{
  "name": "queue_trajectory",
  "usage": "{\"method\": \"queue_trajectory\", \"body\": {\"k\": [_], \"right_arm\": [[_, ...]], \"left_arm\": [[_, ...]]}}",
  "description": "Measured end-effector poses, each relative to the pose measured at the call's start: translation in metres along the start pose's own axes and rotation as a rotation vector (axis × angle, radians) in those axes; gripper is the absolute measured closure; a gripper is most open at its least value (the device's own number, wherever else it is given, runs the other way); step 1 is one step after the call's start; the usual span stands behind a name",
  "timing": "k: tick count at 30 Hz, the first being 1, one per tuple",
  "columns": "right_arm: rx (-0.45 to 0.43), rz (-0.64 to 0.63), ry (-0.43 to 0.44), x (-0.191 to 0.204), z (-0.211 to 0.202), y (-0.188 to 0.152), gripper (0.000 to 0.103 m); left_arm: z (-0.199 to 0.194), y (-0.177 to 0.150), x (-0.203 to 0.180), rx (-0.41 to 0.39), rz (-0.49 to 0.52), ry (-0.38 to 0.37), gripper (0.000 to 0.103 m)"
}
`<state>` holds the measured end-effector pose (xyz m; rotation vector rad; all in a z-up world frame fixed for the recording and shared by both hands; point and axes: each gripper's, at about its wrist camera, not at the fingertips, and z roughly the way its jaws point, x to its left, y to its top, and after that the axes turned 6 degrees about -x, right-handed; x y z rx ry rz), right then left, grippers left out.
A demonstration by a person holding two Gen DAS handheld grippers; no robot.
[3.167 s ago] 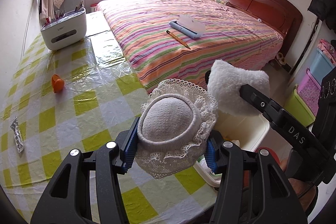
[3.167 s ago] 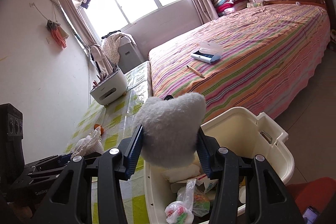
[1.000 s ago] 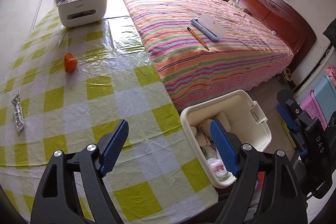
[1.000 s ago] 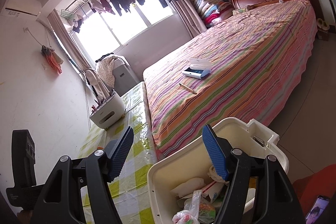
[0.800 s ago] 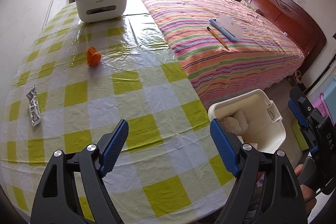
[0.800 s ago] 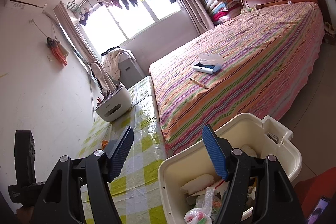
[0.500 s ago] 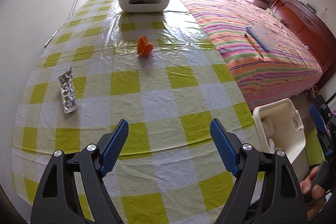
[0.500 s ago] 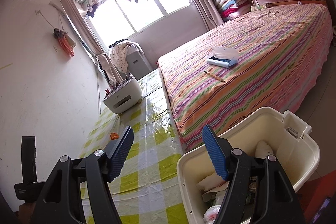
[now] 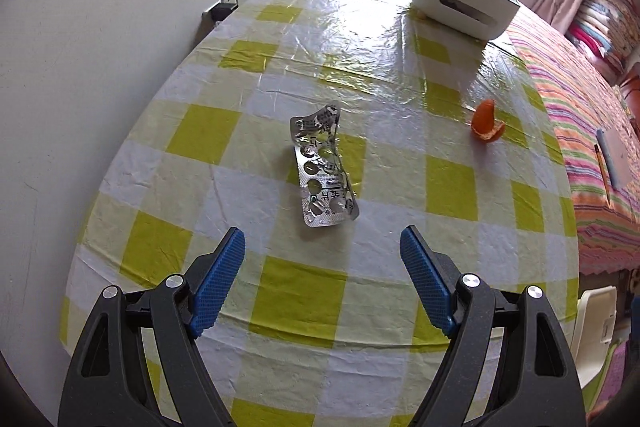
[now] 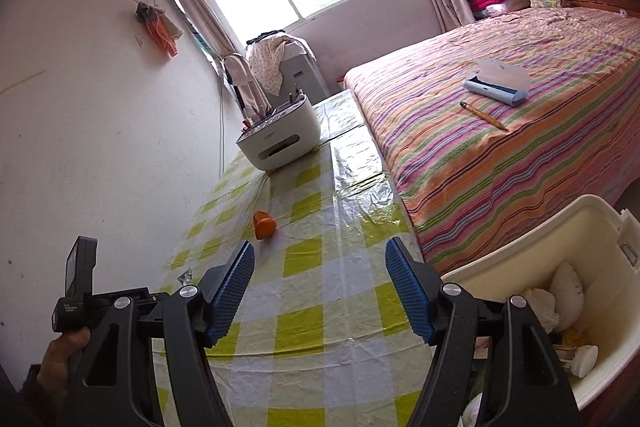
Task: Collect trash
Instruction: 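Move the left tool to the silver blister pack while the right tool approaches the orange peel, then grasp the blister pack with the left tool while the right tool grasps the orange peel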
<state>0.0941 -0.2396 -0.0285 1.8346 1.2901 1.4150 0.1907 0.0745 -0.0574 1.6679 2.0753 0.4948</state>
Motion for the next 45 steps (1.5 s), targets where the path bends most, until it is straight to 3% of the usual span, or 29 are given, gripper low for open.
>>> {"method": "queue_trajectory", "body": {"k": [3,14,20,27,29,31,36,45], "right_arm": [[0.044,-0.02,0.033,0.01,0.019,0.004,0.037],[0.113,-0.139,0.119,0.052,0.077,0.016,0.037],[0.155,-0.177,0.168,0.067,0.118,0.024,0.037],[0.253,-0.22,0.204,0.082,0.176,0.021,0.037],[0.284,-0.229,0.201,0.084,0.192,0.016,0.037],[0.323,-0.233,0.199,0.086,0.209,0.011,0.037],[0.358,-0.243,0.167,0.091,0.239,0.004,0.037],[0.435,-0.286,0.101,0.098,0.281,-0.009,0.037]], "left_arm": [[0.015,0.011,0.012,0.061,-0.07,-0.022,0.024],[0.052,0.039,0.016,0.103,-0.112,-0.005,0.024],[0.069,0.045,0.012,0.124,-0.119,-0.007,0.024],[0.074,0.045,-0.002,0.096,-0.07,0.013,0.026],[0.074,0.045,-0.006,0.085,-0.045,0.019,0.031],[0.073,0.044,-0.008,0.071,-0.022,0.015,0.05],[0.072,0.046,-0.009,0.069,-0.005,-0.019,0.071],[0.07,0.041,-0.009,0.09,-0.01,-0.1,0.072]]}}
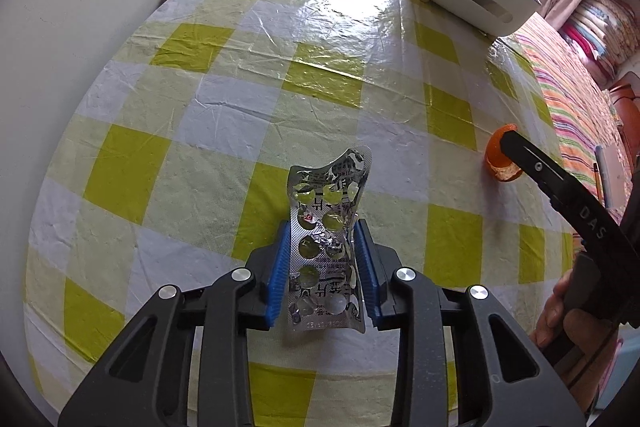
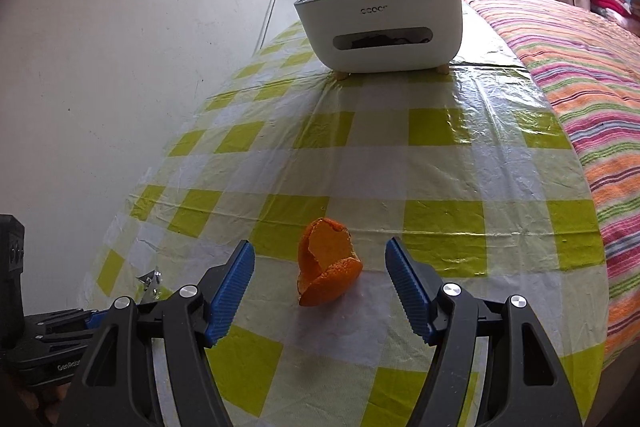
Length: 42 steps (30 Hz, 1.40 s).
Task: Collect trash
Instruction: 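Grasp the blister pack with the left tool while the right tool grasps the orange peel, then lift the blister pack and orange peel and carry both toward the bin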
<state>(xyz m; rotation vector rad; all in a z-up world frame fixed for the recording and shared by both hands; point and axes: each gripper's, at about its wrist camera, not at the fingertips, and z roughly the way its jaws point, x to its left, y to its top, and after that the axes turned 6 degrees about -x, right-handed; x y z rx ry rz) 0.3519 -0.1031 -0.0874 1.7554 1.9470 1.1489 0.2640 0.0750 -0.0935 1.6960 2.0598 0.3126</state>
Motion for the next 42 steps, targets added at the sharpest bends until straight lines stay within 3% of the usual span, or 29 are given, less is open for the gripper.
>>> {"method": "queue_trajectory", "body": {"k": [4,8,11,23,42], "right_arm": [[0.022,-0.036,-0.026,0.004,0.013,-0.003,0.037],[0.018,-0.06,-0.035,0.002,0.016,-0.01,0.066],[0.012,-0.007,0.0,-0.009,0.012,-0.012,0.071],[-0.012,0.102,0.032,-0.03,-0.015,-0.032,0.073],[-0.057,0.134,0.076,-0.018,-0.068,-0.07,0.073]], "left_arm": [[-0.001,-0.004,-0.003,0.011,0.008,-0.02,0.072],[-0.002,-0.007,-0.006,0.021,0.019,-0.035,0.072],[-0.005,-0.009,-0.009,0.016,0.025,-0.041,0.072],[-0.02,-0.019,-0.019,-0.014,0.042,-0.068,0.072],[-0.035,-0.044,-0.048,-0.031,0.103,-0.094,0.072]]}}
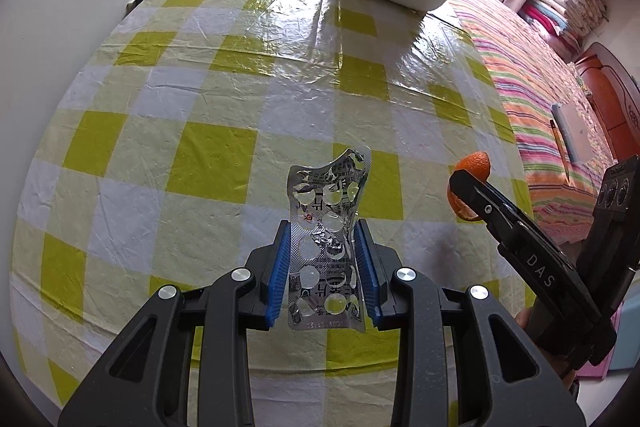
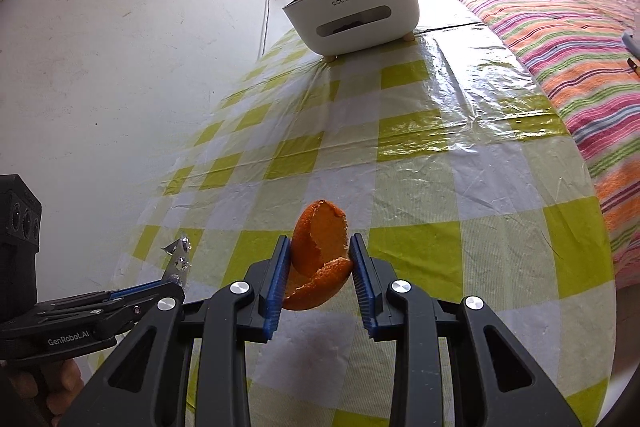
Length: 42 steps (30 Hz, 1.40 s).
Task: Collect trash
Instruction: 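Lift the blister pack and orange peel and carry both toward the bin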
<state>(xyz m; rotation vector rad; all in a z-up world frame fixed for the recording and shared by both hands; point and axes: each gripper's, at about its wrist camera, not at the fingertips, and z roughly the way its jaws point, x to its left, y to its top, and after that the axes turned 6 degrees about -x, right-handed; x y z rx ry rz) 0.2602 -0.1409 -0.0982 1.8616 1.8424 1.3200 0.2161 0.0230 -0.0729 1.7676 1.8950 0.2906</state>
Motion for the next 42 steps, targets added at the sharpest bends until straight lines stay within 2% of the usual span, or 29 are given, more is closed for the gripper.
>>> {"method": "queue_trajectory", "body": {"k": [11,21,30,42], "right_arm": [[-0.035,-0.005,0.002,0.005,-0.033,-0.021,0.073],[-0.059,-0.026,-0.016,0.012,-0.064,-0.046,0.073],[-0.125,-0.069,-0.043,0.017,-0.102,-0.051,0.073],[-0.19,-0.019,-0.07,-0.007,-0.145,-0.054,0.073]], "left_arm": [[-0.017,-0.015,-0.027,-0.056,0.082,-0.004,0.072],[-0.026,-0.032,-0.032,-0.071,0.1,-0.002,0.072],[-0.045,-0.05,-0.056,-0.093,0.158,-0.055,0.072],[-0.052,-0.068,-0.105,-0.092,0.238,-0.106,0.072]]}}
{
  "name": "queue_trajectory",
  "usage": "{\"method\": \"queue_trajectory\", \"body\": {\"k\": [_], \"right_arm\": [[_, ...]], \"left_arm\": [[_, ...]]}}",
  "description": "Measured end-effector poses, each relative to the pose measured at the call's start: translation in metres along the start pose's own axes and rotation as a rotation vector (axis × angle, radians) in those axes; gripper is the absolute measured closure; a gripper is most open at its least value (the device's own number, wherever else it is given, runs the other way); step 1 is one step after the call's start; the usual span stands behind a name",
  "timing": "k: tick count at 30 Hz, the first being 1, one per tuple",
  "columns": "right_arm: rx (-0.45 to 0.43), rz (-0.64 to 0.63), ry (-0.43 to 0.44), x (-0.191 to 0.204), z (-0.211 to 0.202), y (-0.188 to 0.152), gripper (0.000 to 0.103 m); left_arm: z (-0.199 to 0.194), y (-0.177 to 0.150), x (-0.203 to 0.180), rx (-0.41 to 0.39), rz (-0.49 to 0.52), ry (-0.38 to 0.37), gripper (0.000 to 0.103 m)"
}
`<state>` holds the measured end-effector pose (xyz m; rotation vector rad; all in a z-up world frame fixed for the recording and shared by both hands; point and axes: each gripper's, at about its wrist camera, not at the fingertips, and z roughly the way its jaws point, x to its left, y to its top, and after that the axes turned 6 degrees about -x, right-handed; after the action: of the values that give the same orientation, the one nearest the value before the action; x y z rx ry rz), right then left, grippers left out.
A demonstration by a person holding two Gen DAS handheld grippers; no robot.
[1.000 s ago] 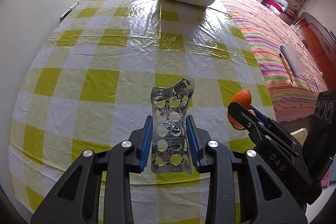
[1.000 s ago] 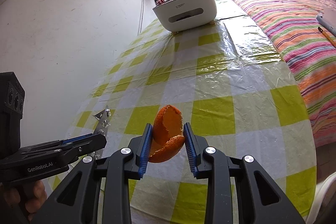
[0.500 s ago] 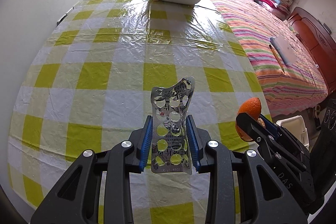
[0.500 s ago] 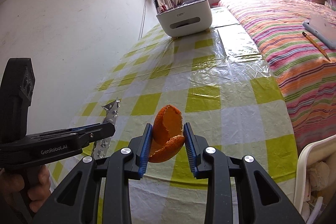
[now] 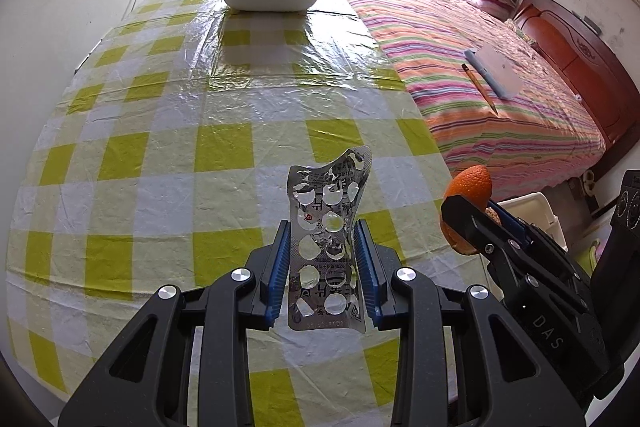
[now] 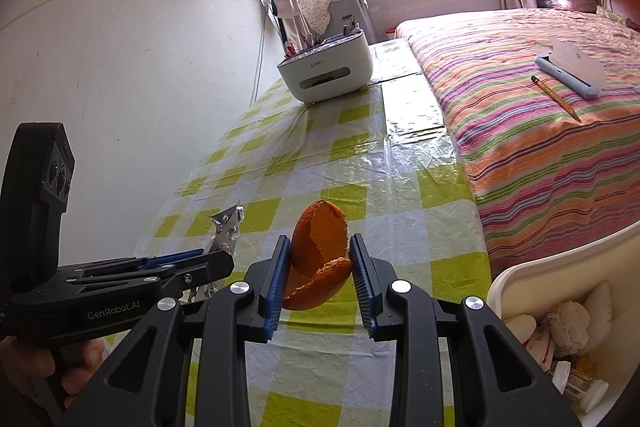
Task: Collect trash
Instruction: 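Lift the blister pack and orange peel and carry both toward the bin, then drop the orange peel into the white bin by opening the right tool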
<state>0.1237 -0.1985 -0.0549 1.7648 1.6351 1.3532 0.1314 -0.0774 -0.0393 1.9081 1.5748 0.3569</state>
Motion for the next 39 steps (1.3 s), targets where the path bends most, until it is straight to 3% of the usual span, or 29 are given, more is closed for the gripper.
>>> {"method": "queue_trajectory", "body": {"k": [24,39], "right_arm": [[-0.107,0.095,-0.137,-0.069,-0.071,-0.009,0.073],[-0.208,0.093,-0.305,-0.092,-0.111,-0.008,0.073]], "left_arm": [[0.002,-0.014,-0.083,-0.039,0.159,-0.069,0.072],[-0.003,-0.035,-0.141,-0.078,0.266,-0.156,0.072]]}}
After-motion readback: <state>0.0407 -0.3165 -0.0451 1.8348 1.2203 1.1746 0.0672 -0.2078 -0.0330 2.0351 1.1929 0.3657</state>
